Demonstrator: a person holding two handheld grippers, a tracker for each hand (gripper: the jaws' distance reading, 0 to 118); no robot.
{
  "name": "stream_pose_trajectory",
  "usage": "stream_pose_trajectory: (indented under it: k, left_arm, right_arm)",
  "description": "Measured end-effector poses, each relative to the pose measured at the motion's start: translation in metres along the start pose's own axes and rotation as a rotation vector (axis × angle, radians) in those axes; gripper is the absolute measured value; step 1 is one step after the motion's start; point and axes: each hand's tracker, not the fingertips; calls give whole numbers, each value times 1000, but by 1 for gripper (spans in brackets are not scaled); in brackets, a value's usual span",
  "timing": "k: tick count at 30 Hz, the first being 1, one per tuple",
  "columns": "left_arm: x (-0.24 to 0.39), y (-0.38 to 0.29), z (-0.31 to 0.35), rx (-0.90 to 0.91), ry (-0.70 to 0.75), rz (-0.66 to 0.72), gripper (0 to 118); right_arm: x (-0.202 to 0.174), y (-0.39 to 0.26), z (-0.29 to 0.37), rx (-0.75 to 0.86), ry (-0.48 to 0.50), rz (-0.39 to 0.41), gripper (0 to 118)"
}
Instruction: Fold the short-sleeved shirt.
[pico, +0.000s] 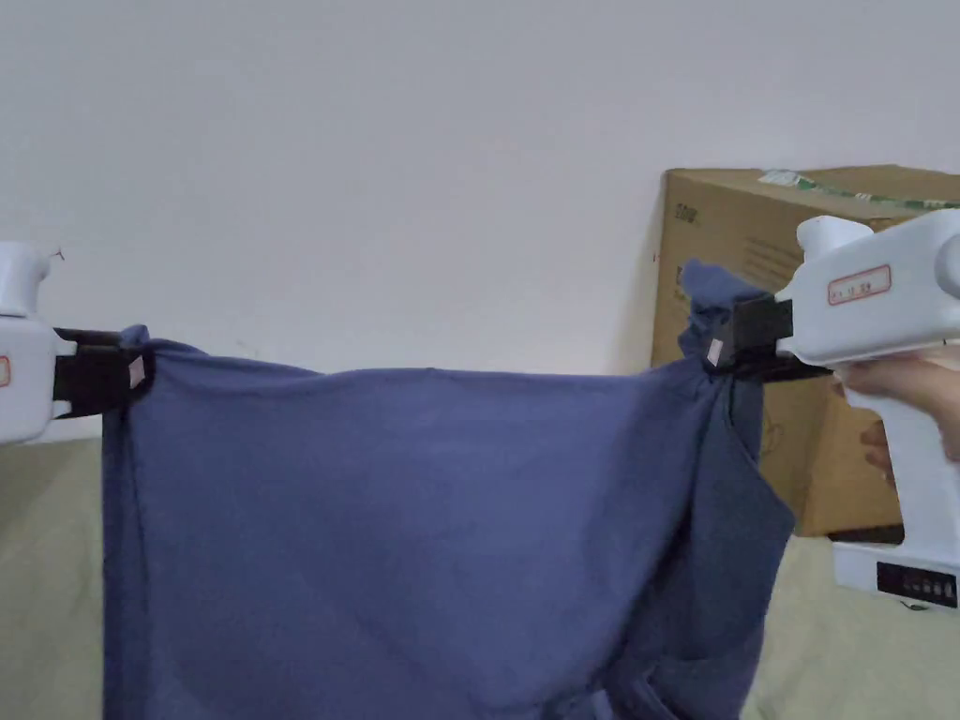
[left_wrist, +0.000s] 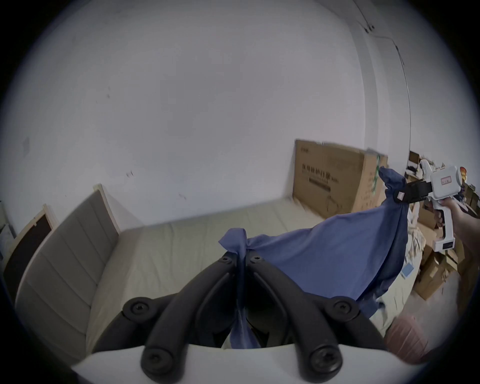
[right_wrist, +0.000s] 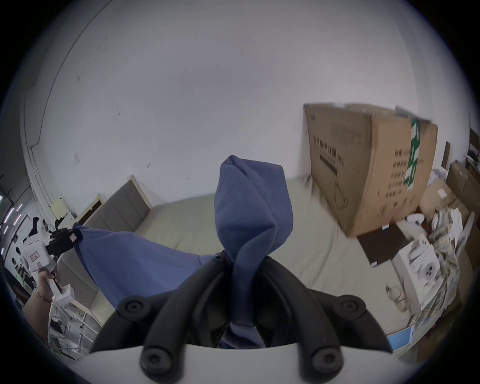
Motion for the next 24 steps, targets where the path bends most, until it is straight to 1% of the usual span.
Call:
stream_pose_trajectory:
  k: [4,10,16,20,24]
  left_arm:
    - [-10,48,10,95,64,44,4]
    - [-21,119,-4,184,143,42,4]
    - [-38,182,-49,255,232,24,4]
    - [-47,216,-80,307,261,20,5]
    - [-54,230,-120,320,279,-4,5]
  right_arm:
    - [-11,50,2,65,6,-19,12]
    - [-28,114,-30,120,-20,27,12]
    - [-49,175,-80,183,-47,53,12]
    - [-60,216,-109,257,-107,97,12]
    - [-72,244,-122,324,-155,125,12]
